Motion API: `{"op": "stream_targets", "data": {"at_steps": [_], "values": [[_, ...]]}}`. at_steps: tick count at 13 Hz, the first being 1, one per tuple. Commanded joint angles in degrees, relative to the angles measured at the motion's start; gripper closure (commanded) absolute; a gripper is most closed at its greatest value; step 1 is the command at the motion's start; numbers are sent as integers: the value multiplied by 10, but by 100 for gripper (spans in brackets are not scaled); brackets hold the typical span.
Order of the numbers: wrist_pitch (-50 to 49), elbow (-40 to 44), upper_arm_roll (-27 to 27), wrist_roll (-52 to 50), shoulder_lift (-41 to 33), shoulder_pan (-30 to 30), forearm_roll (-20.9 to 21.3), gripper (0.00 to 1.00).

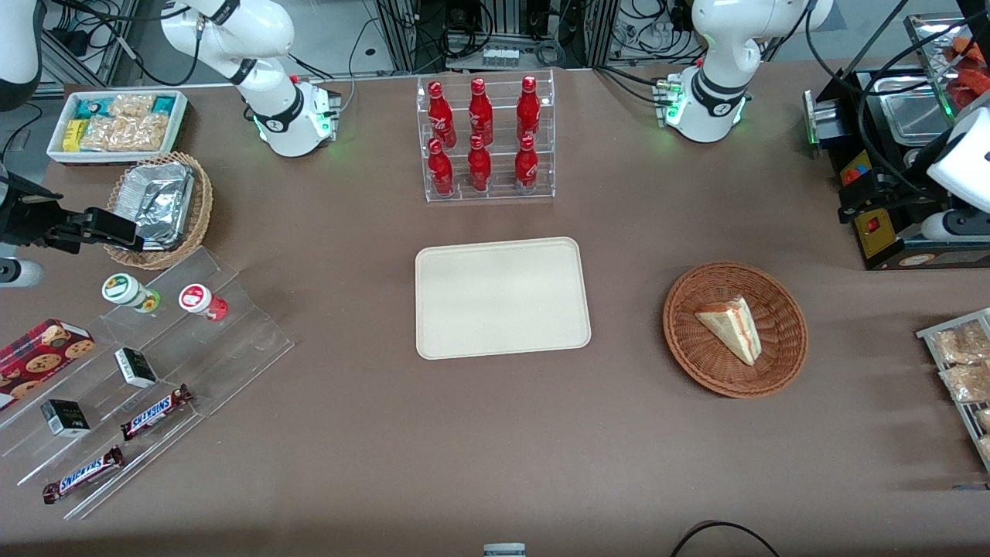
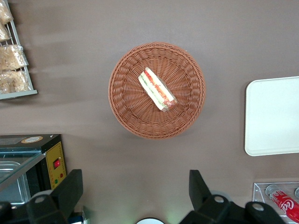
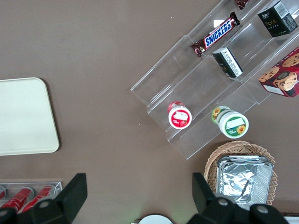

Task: Place sandwich from basket to tray
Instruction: 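Move the open left gripper over the sandwich in the wicker basket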

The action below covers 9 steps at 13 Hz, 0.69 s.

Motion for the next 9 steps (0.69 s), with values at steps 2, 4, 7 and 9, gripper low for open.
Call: {"op": "stream_targets", "data": {"at_steps": [2,4,7,9], "values": [[-13,10,7,7,6,-10,-2,0],[1,-4,6,5,18,-9,4,0],[92,-95,7,-2,9,-8,5,0],[168,-159,6,-49,6,-7,4,0]]}}
